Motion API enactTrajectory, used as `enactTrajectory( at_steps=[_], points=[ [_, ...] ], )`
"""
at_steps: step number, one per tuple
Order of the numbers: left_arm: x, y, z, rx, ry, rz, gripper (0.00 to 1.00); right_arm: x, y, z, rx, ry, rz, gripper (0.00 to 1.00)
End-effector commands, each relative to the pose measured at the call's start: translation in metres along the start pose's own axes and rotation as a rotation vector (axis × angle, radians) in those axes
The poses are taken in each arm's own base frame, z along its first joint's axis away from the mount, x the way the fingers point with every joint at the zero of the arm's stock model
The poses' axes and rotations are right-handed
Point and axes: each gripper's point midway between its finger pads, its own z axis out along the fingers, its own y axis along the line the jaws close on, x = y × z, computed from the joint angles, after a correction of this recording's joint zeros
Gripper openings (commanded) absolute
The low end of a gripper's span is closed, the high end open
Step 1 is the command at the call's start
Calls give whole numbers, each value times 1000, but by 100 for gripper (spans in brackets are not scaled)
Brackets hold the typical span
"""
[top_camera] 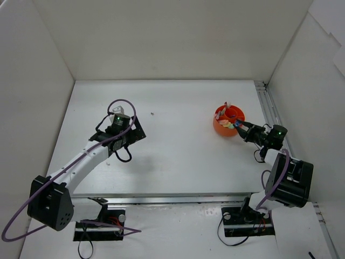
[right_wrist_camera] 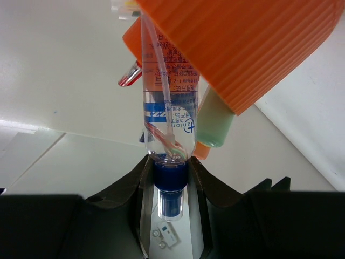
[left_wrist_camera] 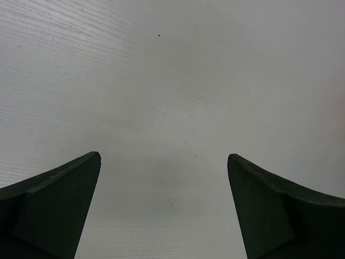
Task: Sort the stationery into containers
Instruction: Place the stationery in the storage box, then reset both arms
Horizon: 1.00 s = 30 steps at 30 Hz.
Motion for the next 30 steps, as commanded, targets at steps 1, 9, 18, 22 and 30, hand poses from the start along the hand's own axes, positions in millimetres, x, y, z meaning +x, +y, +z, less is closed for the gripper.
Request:
enactTrajectory(
  at_steps=[1,9,18,22,30],
  points=[
    [-23,-19,-8,42,-54,-15,100,6,13,-3,-40,54,-74,7],
    [-23,-21,-7,46,-53,-16,100,16,34,-8,-80,74,-129,47],
    [-22,-25,-7,56,-48,4,100,44,70,-16,-144,140,-318,91],
    [-24,-33,-12,73,-65,34,100,66,90,-28,-194,169,-427,98],
    [-27,-60,-32,151,-127,160,100,116,108,-53,-282,259,-884,98]
  ],
)
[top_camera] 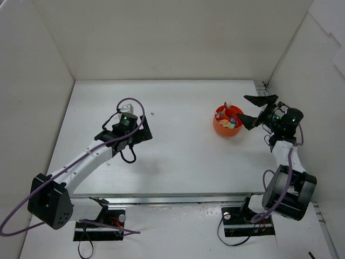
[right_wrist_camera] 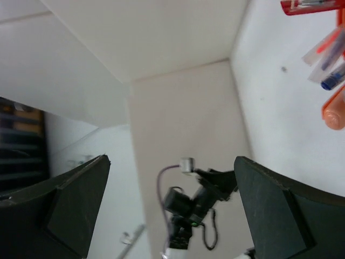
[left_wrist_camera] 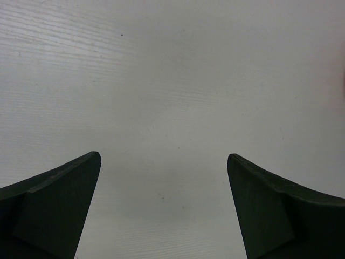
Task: Sort the stationery into containers
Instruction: Reset both arms
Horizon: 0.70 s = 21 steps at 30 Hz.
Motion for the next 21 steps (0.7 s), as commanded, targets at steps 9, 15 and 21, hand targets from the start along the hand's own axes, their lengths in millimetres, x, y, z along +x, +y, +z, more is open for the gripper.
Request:
enactTrajectory(
  at_steps=[9,15,21],
  points=[
    [-57,-24,-68,56,-289,97,100,-29,47,-112,823,-676,-1051,98],
    [-58,-1,-85,-14,-322,63,100,-35,40,-142,915,-828,-1063,98],
    [-48,31,-111,-85,-340,11,100,-40,15,-132,886,-808,-1053,98]
  ],
)
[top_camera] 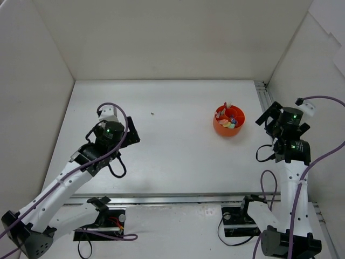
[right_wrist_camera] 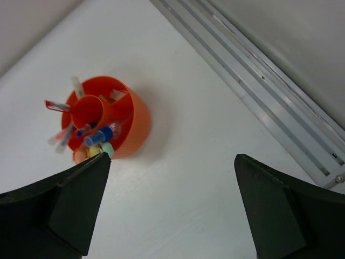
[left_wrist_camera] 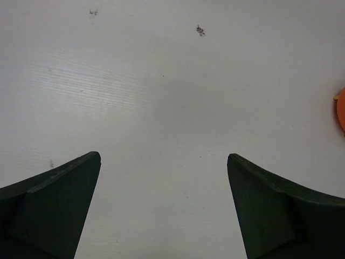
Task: Sort the stationery into containers
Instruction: Reset both arms
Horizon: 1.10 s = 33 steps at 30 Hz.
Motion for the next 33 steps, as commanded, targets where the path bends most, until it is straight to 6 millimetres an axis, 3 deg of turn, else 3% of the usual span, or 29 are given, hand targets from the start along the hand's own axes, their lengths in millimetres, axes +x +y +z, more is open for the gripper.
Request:
enactTrajectory(
  at_steps=[1,5,11,15,33],
  points=[
    [-14,22,-24,-59,-66,-56,100,1,-7,11,34,-44,-10,98],
    [-12,54,-47,-118,-117,-96,100,21,-4,16,-29,-50,4,98],
    [-15,86,-75,-182,-170,-157,100,26,-2,1,-115,-125,-1,98],
    [-11,91,-77,-179,-181,-170,100,26,6,-4,-171,-127,-15,98],
    [-2,96,-74,-197,-165,-174,100,37,1,-4,-164,-119,14,98]
  ],
)
